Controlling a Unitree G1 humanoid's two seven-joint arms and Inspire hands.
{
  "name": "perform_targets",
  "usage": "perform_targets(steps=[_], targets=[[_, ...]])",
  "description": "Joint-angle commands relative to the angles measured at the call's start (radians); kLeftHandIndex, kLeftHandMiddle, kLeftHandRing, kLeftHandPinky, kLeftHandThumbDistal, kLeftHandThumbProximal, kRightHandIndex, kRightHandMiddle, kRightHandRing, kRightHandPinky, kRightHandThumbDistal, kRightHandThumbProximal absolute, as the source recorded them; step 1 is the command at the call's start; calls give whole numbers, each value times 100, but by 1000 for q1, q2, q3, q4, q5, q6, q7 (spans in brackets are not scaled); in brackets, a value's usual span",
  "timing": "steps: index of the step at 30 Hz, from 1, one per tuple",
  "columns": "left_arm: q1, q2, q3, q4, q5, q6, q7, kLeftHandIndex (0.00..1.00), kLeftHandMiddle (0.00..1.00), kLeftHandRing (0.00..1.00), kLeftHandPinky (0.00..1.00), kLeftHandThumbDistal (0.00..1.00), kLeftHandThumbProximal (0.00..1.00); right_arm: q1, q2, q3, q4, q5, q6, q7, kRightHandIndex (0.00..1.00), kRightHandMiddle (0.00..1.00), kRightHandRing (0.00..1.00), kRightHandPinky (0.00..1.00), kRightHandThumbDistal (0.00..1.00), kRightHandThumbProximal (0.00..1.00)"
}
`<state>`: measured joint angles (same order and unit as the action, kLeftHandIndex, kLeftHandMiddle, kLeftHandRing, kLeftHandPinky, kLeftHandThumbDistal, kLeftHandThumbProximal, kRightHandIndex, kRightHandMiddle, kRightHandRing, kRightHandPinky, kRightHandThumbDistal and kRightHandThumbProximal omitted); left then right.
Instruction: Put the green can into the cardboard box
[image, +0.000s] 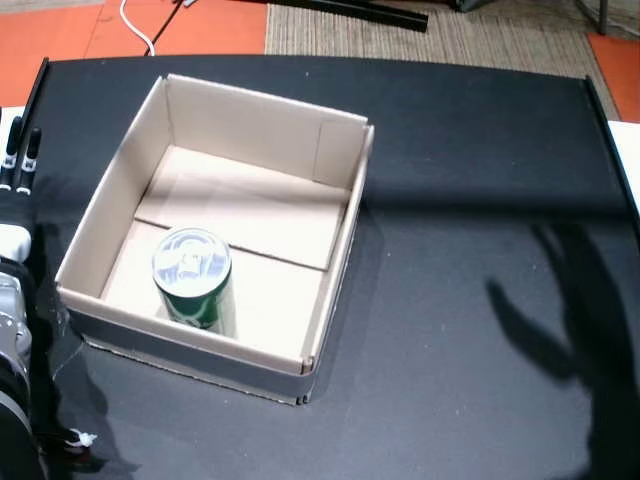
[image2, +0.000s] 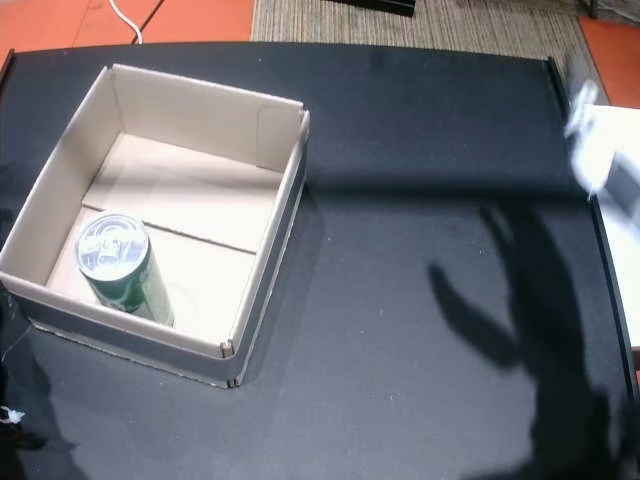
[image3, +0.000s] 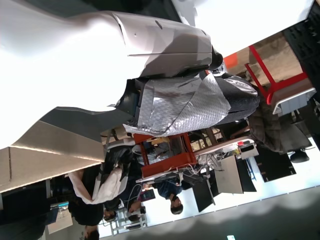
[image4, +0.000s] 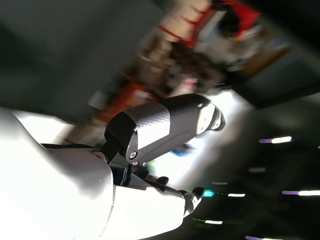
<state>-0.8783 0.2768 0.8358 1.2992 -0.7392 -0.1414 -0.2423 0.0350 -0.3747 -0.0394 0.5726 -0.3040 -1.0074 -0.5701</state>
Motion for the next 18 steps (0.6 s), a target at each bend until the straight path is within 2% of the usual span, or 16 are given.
perform_targets(steps=[1,3,8,9,12,14,18], targets=[[21,7,5,6,2,8,-2,44,48,59,84,0,100,40,59,-49,67,-30,-84,-72,91,97,100,100,57,51],[21,10,7,5,2,10,-3,49,50,60,84,0,100,54,87,-66,141,-85,-143,-123,91,97,100,100,52,51],[19,15,6,7,8,5,16,48,48,56,81,1,100,10,137,-49,343,-35,-242,-66,92,98,100,100,78,59],[19,16,6,7,8,5,18,47,48,56,81,1,100,-3,145,-50,368,-33,-253,-58,92,98,100,100,79,60],[21,20,6,7,9,9,15,48,48,57,81,1,100,-34,171,-58,413,-27,-285,-41,92,98,100,100,73,60],[19,21,3,7,11,10,25,50,48,56,80,1,100,-39,183,-70,427,-11,-304,-30,92,98,100,100,77,58],[15,16,3,5,9,6,27,49,49,57,81,0,100,-43,188,-83,447,35,-329,19,92,98,100,100,77,53]])
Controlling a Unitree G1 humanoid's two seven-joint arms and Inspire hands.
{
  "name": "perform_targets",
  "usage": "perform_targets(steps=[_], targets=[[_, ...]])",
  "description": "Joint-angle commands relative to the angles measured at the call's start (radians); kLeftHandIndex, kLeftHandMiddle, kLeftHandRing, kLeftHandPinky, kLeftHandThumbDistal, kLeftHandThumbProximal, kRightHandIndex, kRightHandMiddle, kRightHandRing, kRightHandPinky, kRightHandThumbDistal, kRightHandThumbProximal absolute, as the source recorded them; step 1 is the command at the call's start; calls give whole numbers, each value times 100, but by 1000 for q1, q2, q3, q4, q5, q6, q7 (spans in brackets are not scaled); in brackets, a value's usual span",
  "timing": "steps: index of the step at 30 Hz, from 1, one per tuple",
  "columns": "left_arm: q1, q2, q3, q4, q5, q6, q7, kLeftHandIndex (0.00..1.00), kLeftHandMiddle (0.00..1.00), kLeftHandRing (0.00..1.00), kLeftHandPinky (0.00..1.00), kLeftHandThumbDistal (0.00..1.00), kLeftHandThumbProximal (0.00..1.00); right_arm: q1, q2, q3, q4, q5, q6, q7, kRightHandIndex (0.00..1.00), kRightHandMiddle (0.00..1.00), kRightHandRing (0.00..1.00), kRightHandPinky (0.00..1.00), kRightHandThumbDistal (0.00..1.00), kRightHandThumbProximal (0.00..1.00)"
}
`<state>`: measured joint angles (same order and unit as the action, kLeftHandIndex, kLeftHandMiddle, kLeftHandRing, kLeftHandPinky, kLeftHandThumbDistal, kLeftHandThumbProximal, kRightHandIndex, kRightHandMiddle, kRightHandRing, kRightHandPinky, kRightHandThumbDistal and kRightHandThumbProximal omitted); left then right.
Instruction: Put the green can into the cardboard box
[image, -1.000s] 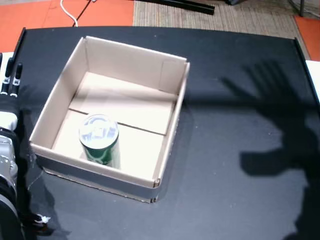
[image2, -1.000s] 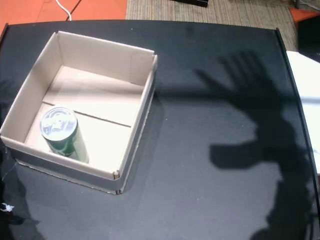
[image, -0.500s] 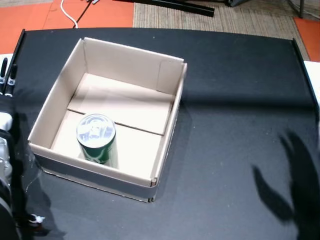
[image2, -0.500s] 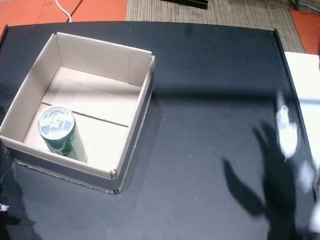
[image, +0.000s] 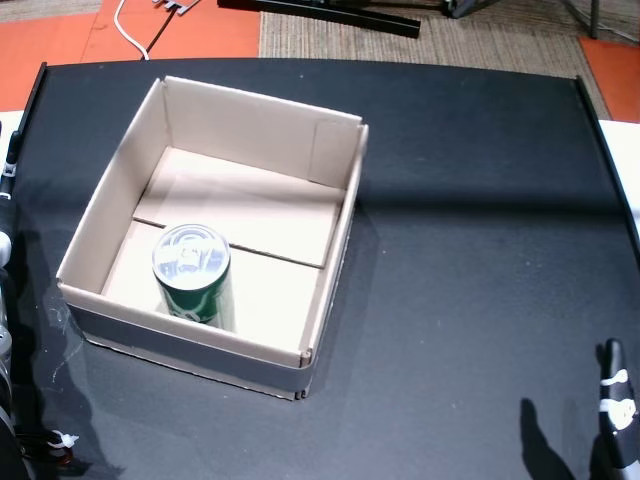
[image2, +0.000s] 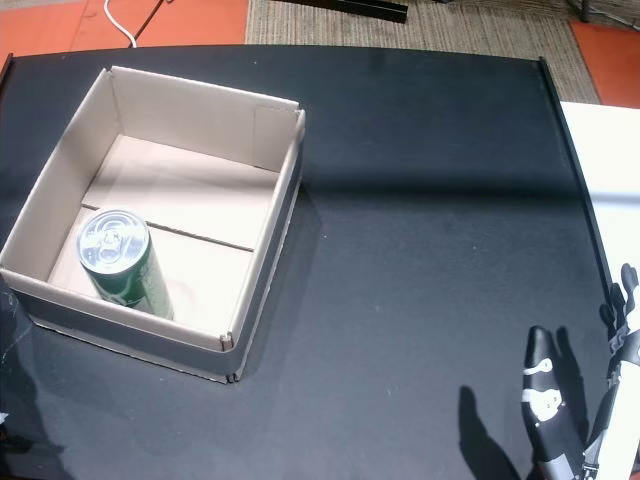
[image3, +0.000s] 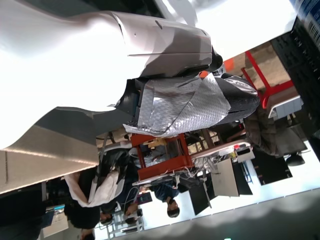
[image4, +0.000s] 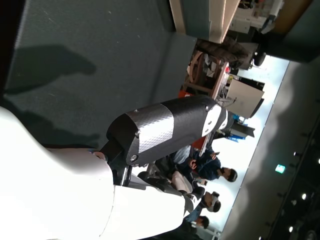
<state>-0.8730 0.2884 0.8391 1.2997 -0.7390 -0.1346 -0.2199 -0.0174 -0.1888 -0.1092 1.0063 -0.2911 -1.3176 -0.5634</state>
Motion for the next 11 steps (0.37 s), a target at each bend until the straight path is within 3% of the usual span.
perform_targets(steps=[1,6,11], targets=[[9,3,1,5,8,0,5,47,49,57,80,0,100,6,1,-15,18,33,-19,27,92,98,100,100,79,54],[5,0,1,6,7,2,18,46,46,55,79,0,100,-12,-8,-27,29,65,2,97,91,96,100,100,81,56],[3,0,7,5,0,8,12,44,46,55,79,0,100,-18,-2,-35,27,112,6,167,92,97,100,100,78,55]])
